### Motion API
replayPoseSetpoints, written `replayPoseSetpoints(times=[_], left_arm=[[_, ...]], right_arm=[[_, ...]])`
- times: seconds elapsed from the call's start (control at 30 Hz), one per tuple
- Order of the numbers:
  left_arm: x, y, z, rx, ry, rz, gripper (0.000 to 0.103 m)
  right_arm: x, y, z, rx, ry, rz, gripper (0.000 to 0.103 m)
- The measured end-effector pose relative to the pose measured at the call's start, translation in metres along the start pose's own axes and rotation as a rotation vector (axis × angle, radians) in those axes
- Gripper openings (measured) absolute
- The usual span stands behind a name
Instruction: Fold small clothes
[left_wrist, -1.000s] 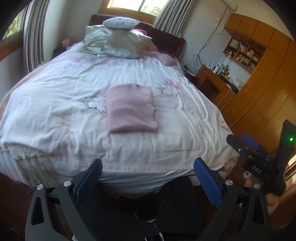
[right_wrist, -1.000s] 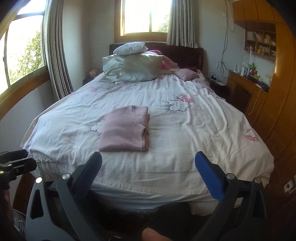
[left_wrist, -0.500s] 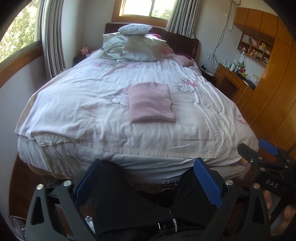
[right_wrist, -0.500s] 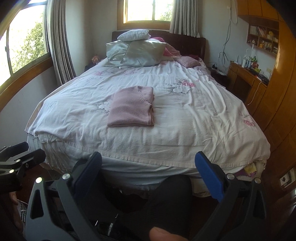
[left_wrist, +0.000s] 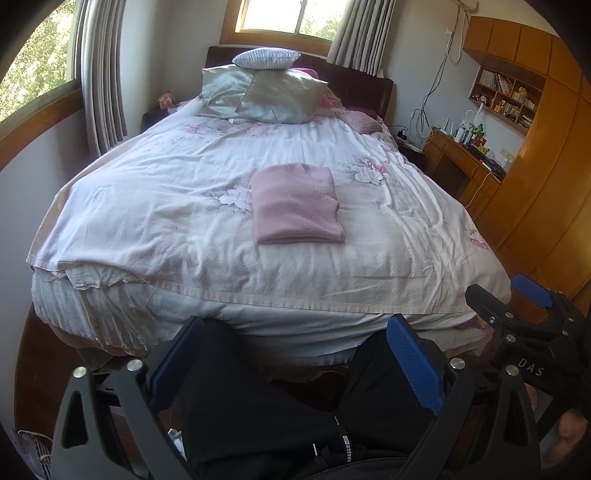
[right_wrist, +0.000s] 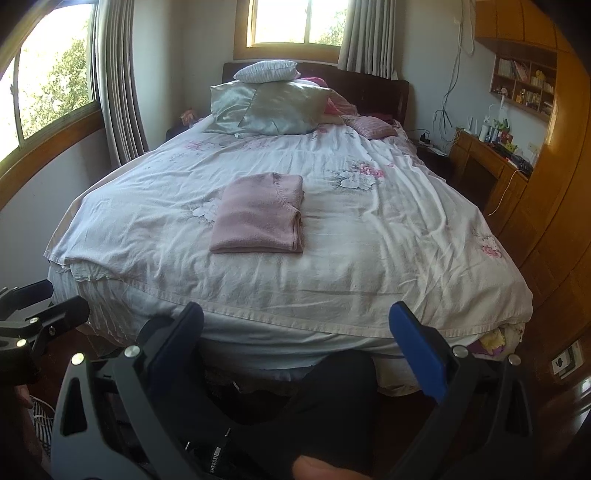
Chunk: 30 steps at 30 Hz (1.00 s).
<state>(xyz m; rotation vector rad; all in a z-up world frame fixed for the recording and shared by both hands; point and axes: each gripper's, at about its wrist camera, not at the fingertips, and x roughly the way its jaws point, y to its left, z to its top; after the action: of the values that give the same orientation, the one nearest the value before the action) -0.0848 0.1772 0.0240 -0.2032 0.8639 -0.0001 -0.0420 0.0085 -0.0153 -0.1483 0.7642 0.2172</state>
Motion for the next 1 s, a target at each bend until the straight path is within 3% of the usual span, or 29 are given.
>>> replayPoseSetpoints(times=[1.0], left_arm=[[0.018, 0.007, 0.009, -0.003, 0.034, 0.005, 0.099]], right_arm=[[0.007, -0.001, 0.009, -0.015, -0.011, -0.001, 0.1]])
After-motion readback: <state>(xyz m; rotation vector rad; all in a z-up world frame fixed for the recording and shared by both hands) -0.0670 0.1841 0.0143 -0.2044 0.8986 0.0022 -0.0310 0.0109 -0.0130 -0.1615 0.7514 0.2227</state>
